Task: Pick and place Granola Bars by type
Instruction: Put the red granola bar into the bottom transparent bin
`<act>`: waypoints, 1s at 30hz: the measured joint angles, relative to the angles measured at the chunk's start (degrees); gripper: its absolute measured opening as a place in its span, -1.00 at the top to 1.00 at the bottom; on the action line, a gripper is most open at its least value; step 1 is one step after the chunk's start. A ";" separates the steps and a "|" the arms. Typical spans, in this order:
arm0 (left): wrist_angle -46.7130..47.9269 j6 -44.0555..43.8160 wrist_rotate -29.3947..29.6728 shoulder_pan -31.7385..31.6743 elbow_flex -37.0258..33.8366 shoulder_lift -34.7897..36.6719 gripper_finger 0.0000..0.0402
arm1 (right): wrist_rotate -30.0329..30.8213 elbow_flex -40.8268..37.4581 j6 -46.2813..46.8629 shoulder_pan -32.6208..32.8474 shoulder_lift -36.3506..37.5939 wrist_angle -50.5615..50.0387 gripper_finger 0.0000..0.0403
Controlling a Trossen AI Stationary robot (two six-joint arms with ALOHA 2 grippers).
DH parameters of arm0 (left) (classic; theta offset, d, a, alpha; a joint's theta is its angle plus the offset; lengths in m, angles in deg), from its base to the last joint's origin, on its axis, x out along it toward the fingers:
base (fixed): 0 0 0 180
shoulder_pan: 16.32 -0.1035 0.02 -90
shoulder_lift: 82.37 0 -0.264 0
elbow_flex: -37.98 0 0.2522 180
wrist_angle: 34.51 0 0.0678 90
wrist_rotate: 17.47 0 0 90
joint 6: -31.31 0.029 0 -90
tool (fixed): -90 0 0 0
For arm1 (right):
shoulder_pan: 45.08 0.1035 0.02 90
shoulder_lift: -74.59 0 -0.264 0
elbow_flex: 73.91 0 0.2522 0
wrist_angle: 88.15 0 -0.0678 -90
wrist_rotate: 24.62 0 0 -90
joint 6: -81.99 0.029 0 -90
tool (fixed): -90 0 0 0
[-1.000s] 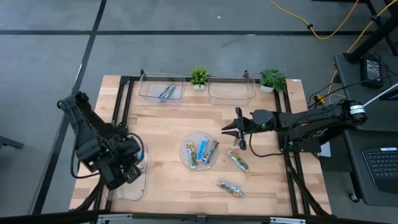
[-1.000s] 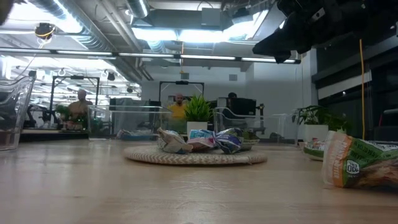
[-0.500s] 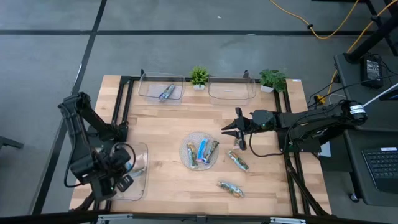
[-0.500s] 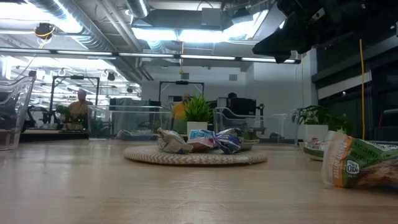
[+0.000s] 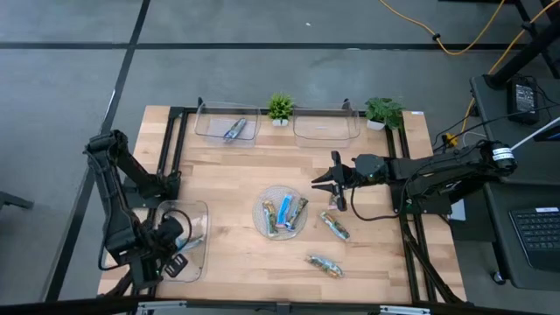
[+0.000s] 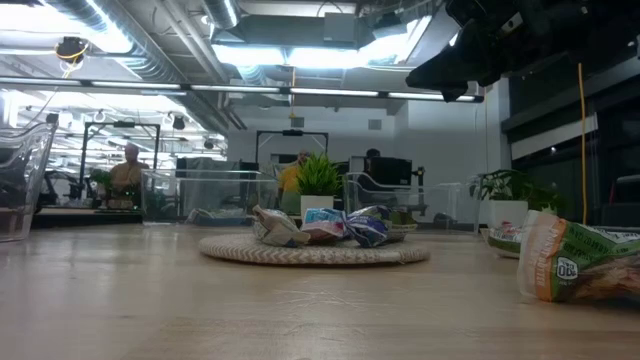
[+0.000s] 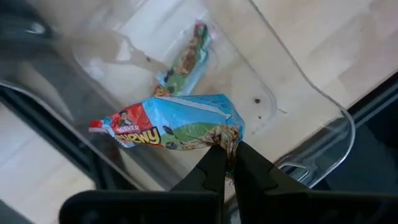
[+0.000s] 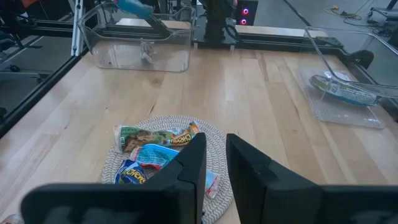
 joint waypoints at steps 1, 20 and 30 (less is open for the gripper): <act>-1.18 0.00 -0.01 0.00 -0.74 0.00 0.97 | 0.00 0.00 -0.02 0.00 0.00 0.00 0.67; -22.07 0.16 -5.53 -0.02 -15.19 -0.15 0.96 | 0.00 0.01 -0.02 0.00 0.00 0.00 0.67; -24.79 -0.42 -5.41 -0.05 -19.30 -0.15 0.93 | 0.00 0.00 -0.02 0.00 0.00 0.00 0.67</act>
